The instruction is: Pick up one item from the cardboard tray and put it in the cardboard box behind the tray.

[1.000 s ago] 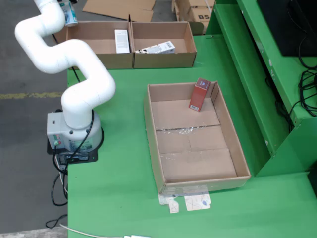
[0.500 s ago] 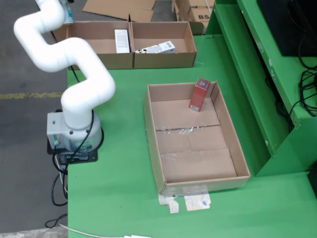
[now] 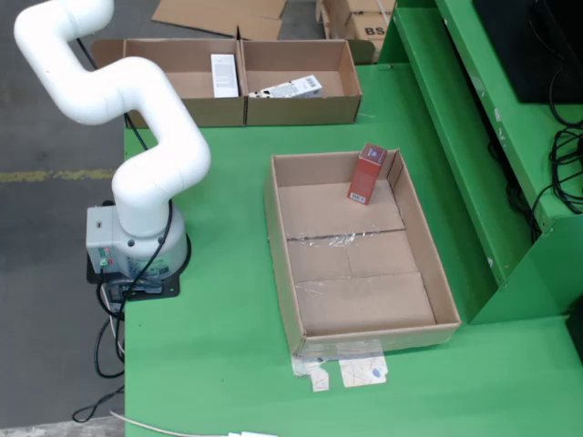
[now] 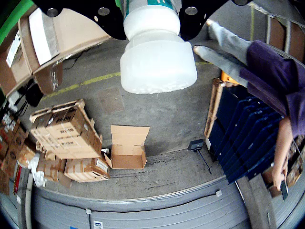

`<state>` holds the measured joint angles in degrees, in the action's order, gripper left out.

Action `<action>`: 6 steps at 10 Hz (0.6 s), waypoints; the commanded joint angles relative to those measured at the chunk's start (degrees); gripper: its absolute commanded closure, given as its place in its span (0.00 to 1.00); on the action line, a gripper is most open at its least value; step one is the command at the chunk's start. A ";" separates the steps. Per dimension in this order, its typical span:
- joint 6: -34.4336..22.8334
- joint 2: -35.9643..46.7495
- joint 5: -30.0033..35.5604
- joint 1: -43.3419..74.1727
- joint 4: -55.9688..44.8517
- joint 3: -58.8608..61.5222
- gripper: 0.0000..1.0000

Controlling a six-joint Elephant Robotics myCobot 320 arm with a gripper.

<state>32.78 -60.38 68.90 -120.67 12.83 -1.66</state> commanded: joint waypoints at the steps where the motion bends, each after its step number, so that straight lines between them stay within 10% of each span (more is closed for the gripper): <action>1: 17.42 11.48 1.66 -2.34 -56.27 1.66 1.00; 6: 11.08 36.00 2.08 0.18 -38.39 -41.28 1.00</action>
<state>45.87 -43.59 70.92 -121.37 -3.69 -9.66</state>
